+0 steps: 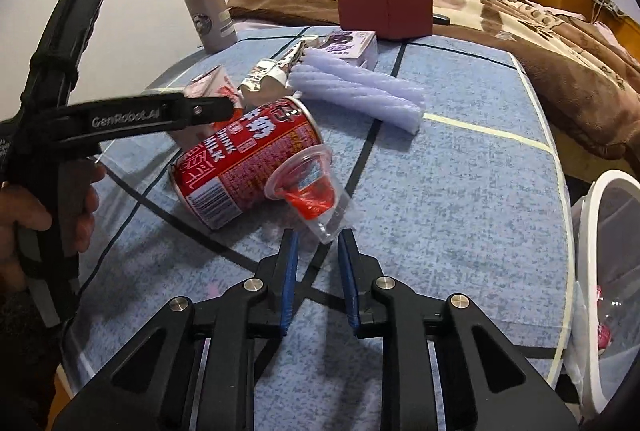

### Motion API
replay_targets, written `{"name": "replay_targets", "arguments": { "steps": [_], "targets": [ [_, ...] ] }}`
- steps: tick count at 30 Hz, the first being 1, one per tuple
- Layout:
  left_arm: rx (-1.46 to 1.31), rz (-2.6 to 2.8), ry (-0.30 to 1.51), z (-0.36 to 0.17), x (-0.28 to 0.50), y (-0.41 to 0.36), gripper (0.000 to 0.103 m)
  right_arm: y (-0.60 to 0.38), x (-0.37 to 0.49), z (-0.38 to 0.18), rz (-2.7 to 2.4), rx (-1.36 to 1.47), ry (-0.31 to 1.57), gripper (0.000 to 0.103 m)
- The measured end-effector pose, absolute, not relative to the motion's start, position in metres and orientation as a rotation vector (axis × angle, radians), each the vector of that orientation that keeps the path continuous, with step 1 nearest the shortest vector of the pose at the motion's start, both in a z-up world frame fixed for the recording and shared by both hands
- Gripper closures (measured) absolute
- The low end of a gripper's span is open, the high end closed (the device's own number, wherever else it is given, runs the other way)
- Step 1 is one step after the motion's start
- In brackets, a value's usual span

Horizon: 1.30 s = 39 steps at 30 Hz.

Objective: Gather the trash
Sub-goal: 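Grasp the red-lidded plastic cup with the right tool while the left tool grasps the pink milk carton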

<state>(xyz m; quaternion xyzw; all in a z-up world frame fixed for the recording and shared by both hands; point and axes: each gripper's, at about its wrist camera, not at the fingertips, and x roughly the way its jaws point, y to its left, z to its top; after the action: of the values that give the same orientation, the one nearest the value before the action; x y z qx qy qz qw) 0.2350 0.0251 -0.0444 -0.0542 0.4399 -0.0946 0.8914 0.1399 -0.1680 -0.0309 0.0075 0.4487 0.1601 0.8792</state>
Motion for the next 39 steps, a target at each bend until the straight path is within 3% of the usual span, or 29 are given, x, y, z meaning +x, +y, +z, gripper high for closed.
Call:
{"name": "replay_targets", "arguments": {
  "steps": [3,5,7,18,21,23,25,29,39],
  "targets": [
    [-0.093,-0.176,0.915,-0.044,0.236,0.031,0.032,-0.171,0.143,-0.030,0.308,-0.020,0.934,0.074],
    [-0.080,-0.147,0.914,-0.042,0.235,0.037,0.032,-0.170,0.145,-0.027,0.309,-0.046,0.927,0.050],
    [-0.067,-0.134,0.895,-0.038,0.232,0.041,0.032,-0.169,0.148,-0.023,0.326,-0.065,0.910,0.044],
    [-0.131,-0.196,0.899,-0.041,0.239,0.044,0.032,-0.163,0.166,-0.025,0.350,-0.057,0.906,0.044],
    [-0.155,-0.198,0.907,-0.045,0.240,0.044,0.032,-0.165,0.166,-0.025,0.356,-0.028,0.903,0.058],
    [-0.150,-0.192,0.898,-0.045,0.240,0.043,0.036,-0.165,0.165,-0.025,0.350,-0.024,0.896,0.068],
    [-0.154,-0.198,0.893,-0.044,0.240,0.042,0.040,-0.165,0.166,-0.027,0.344,-0.023,0.905,0.069],
    [-0.124,-0.200,0.887,-0.044,0.240,0.038,0.060,-0.165,0.166,-0.028,0.334,-0.002,0.899,0.070],
    [-0.063,-0.212,0.859,-0.040,0.231,0.028,0.063,-0.166,0.165,-0.027,0.311,0.030,0.887,0.070]
  ]
}}
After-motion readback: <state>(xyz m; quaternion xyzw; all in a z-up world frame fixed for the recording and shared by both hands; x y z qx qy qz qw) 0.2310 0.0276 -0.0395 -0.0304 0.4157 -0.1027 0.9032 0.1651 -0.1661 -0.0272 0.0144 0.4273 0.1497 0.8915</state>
